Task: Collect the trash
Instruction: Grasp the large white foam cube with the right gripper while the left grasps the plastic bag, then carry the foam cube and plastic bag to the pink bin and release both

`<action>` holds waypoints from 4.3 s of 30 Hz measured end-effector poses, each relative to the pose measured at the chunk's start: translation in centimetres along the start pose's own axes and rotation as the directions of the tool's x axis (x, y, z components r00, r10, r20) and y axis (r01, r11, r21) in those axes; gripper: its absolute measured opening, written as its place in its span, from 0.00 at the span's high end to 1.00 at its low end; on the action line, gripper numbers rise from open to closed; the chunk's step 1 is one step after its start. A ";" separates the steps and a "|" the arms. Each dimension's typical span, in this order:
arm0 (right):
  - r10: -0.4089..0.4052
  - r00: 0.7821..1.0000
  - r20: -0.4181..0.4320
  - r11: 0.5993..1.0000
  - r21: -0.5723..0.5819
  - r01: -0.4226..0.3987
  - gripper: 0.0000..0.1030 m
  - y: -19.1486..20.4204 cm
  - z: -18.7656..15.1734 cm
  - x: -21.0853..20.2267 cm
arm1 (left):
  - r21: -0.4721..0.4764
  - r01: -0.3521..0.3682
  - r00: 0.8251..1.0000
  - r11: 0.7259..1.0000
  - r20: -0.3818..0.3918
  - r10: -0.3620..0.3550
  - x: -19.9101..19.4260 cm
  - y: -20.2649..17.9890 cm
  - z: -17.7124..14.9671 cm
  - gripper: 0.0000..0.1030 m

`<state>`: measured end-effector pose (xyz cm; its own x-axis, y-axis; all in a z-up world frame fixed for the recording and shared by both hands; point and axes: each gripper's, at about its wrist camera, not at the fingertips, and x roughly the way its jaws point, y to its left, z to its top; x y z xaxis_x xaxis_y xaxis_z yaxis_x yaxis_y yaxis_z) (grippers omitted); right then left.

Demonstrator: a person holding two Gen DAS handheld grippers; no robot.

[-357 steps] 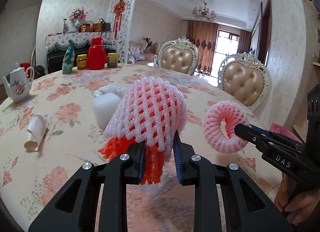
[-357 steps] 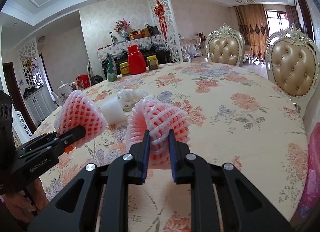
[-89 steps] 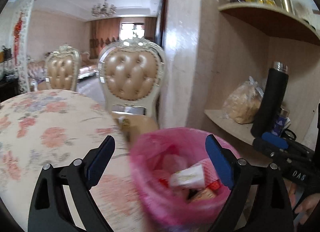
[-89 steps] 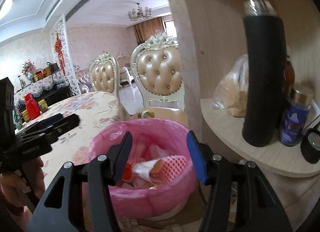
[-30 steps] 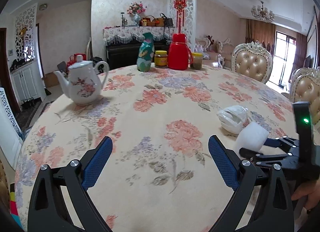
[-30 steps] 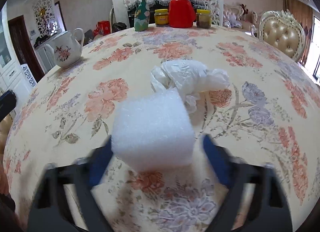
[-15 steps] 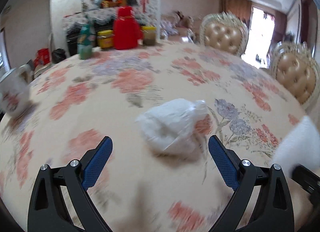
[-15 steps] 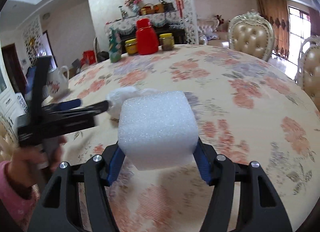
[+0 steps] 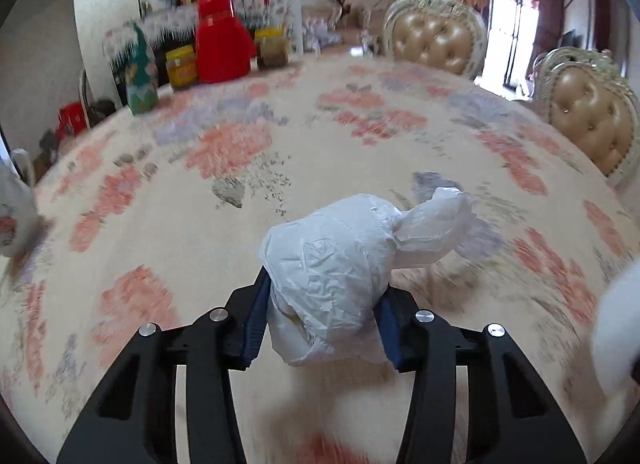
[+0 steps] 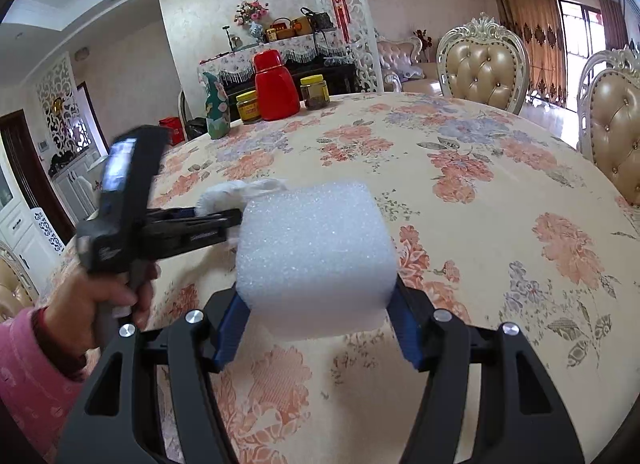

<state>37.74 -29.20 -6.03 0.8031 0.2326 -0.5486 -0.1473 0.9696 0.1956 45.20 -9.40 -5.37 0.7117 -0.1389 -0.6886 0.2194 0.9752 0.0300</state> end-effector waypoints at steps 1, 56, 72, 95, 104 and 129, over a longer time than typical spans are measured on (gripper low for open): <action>-0.002 1.000 0.000 1.000 -0.002 0.002 0.41 0.1 -0.2 -0.1 | 0.004 0.003 1.000 1.000 0.016 -0.003 -1.2 -0.3 -0.7 0.56; -0.145 0.964 0.224 0.989 0.015 0.146 0.40 -0.9 -12.2 -22.6 | 0.064 0.192 0.911 0.979 0.359 -0.202 -25.6 -11.8 -16.9 0.56; -0.314 0.916 0.250 0.948 0.136 0.288 0.40 -9.2 -13.8 -27.5 | 0.190 0.338 0.874 0.922 0.301 -0.382 -23.5 -20.8 -14.9 0.56; -0.580 0.802 0.143 0.796 0.307 0.522 0.40 -23.9 -17.6 -33.2 | 0.323 0.528 0.776 0.786 0.193 -0.601 -20.8 -35.6 -12.1 0.56; -0.589 0.798 0.132 0.785 0.329 0.525 0.39 -28.1 -16.8 -32.2 | 0.333 0.521 0.780 0.786 0.186 -0.597 -20.0 -36.9 -11.3 0.56; -0.728 0.667 0.161 0.655 0.452 0.606 0.22 -27.8 -22.2 -40.8 | 0.422 0.578 0.731 0.699 0.113 -0.673 -17.6 -49.0 -10.7 0.14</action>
<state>-3.73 -63.96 -7.17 0.7354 -0.5629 -0.3772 0.6511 0.7413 0.1630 14.75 -52.87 -2.47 0.4482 -0.7773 -0.4415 0.8459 0.5284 -0.0715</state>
